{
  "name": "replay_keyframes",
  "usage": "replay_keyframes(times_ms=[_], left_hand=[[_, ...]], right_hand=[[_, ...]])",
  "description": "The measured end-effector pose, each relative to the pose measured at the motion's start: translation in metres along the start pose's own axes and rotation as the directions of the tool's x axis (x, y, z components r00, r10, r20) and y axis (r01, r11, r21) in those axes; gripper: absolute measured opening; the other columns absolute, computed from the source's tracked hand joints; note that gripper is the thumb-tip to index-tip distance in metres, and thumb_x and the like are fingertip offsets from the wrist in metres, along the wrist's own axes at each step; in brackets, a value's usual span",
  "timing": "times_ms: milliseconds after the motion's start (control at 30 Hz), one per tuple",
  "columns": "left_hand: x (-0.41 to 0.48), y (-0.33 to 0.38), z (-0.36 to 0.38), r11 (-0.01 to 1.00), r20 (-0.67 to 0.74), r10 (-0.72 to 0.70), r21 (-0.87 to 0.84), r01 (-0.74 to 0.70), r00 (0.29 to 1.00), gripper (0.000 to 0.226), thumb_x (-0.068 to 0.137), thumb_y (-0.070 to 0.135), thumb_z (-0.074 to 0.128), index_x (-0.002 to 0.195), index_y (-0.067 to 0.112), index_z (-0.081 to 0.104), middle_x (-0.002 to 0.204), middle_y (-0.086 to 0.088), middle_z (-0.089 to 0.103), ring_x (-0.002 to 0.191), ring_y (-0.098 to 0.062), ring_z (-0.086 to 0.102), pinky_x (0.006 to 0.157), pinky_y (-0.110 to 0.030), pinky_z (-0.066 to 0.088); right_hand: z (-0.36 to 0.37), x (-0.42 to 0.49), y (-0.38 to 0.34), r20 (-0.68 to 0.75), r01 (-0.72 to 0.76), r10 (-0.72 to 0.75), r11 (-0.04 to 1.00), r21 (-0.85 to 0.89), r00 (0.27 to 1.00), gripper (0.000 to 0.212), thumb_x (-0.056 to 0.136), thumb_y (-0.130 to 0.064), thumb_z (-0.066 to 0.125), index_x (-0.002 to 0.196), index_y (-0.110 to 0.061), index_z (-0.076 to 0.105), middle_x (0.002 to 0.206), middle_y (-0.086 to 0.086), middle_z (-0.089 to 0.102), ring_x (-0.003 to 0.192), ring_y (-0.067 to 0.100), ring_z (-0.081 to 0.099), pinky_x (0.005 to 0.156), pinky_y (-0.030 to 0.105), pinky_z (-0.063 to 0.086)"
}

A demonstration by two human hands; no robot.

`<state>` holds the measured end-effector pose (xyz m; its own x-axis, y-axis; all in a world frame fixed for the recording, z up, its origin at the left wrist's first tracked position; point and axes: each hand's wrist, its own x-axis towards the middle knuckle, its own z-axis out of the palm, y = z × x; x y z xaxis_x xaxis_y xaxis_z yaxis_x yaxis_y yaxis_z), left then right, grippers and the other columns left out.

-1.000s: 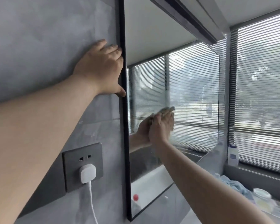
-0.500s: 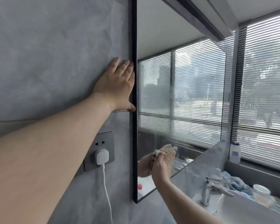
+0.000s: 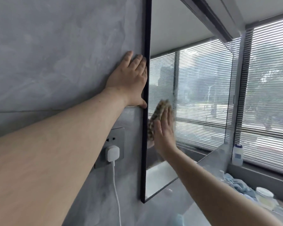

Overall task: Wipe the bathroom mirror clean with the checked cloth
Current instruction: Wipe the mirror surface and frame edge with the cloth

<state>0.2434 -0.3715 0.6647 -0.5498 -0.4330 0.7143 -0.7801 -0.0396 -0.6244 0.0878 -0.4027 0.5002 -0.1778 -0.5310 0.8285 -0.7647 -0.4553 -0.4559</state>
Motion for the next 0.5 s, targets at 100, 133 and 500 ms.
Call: replay_keyframes(times_ms=[100, 133, 500], left_hand=[[-0.001, 0.001, 0.000, 1.000, -0.008, -0.001, -0.003, 0.001, 1.000, 0.132, 0.068, 0.093, 0.046, 0.156, 0.000, 0.014, 0.165, -0.018, 0.012, 0.154, -0.032, 0.007, 0.124, -0.053, -0.001], [-0.001, 0.001, 0.000, 1.000, -0.008, -0.003, -0.002, 0.003, 1.000, 0.131, 0.068, 0.092, 0.046, 0.156, 0.000, 0.014, 0.165, -0.018, 0.012, 0.154, -0.032, 0.007, 0.124, -0.053, -0.001], [-0.001, 0.000, 0.001, 1.000, -0.024, 0.008, -0.015, -0.008, 1.000, 0.131, 0.066, 0.092, 0.048, 0.155, 0.000, 0.019, 0.165, -0.018, 0.015, 0.154, -0.032, 0.008, 0.123, -0.054, 0.001]], right_hand=[[-0.023, 0.049, -0.015, 0.061, 0.250, -0.245, 0.964, -0.087, 0.968, 0.073, 0.095, -0.050, 0.010, 0.157, -0.014, -0.002, 0.164, 0.000, -0.013, 0.151, 0.010, -0.015, 0.122, 0.025, -0.010], [-0.029, 0.058, -0.014, 0.083, 0.314, -0.306, 0.943, -0.111, 0.948, 0.073, 0.096, -0.048, 0.012, 0.158, -0.011, 0.000, 0.165, 0.004, -0.010, 0.153, 0.013, -0.012, 0.125, 0.031, -0.006], [0.021, -0.077, 0.077, 0.165, 0.568, -0.543, 0.786, -0.246, 0.823, 0.065, 0.103, -0.032, 0.020, 0.155, 0.003, 0.006, 0.163, 0.026, 0.007, 0.150, 0.044, 0.013, 0.119, 0.061, 0.021]])
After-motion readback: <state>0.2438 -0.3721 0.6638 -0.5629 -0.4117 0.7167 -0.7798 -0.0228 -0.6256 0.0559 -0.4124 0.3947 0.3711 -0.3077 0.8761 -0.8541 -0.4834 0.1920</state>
